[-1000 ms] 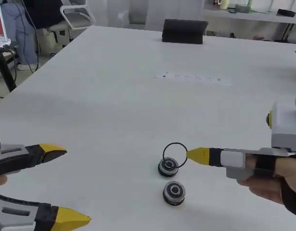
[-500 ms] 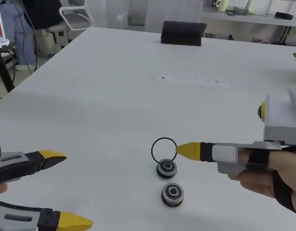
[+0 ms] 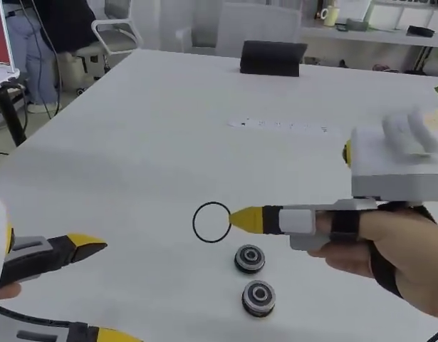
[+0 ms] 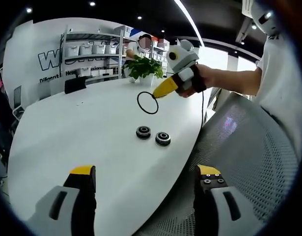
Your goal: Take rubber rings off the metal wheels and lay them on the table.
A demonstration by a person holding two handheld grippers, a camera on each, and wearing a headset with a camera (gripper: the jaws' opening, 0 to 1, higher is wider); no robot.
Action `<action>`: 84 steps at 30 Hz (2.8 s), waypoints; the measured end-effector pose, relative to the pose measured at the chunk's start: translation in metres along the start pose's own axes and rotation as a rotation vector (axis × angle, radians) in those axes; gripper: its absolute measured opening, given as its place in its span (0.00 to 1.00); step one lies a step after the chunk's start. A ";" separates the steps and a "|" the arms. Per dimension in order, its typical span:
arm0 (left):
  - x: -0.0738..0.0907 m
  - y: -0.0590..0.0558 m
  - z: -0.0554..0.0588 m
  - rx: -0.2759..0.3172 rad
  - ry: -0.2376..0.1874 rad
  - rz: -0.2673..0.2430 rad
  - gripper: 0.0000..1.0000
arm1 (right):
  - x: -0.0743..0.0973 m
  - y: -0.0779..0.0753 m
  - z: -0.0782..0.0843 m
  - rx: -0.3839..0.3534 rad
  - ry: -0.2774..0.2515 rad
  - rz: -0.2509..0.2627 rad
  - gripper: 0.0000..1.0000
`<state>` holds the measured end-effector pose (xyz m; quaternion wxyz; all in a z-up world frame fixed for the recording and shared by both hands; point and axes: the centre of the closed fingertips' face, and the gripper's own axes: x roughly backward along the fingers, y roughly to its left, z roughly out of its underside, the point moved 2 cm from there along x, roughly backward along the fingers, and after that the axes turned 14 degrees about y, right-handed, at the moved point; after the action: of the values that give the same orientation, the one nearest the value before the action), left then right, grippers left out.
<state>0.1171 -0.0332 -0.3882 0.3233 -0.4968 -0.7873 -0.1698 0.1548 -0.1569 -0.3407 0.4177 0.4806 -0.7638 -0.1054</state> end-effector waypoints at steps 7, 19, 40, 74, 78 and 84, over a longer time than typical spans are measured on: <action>-0.002 -0.002 0.000 0.010 -0.002 0.015 0.81 | -0.022 -0.006 0.008 0.007 0.057 0.024 0.00; -0.005 -0.005 0.003 0.006 0.019 0.026 0.83 | -0.048 -0.022 0.039 -0.132 0.078 -0.035 0.00; -0.004 -0.001 0.004 0.072 0.000 0.015 0.79 | -0.066 -0.057 0.069 -0.174 0.146 0.085 0.00; -0.003 0.003 0.004 0.104 0.001 0.003 0.76 | -0.071 -0.057 0.068 -0.003 0.181 0.199 0.06; -0.003 0.002 0.005 0.104 0.004 0.004 0.76 | -0.069 -0.057 0.065 0.003 0.171 0.201 0.07; -0.004 0.001 0.005 0.100 0.012 0.011 0.76 | -0.063 -0.053 0.059 0.015 0.159 0.208 0.10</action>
<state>0.1174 -0.0322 -0.3948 0.3533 -0.4832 -0.7901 -0.1315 0.1574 -0.1466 -0.4408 0.4821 0.4088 -0.7747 -0.0172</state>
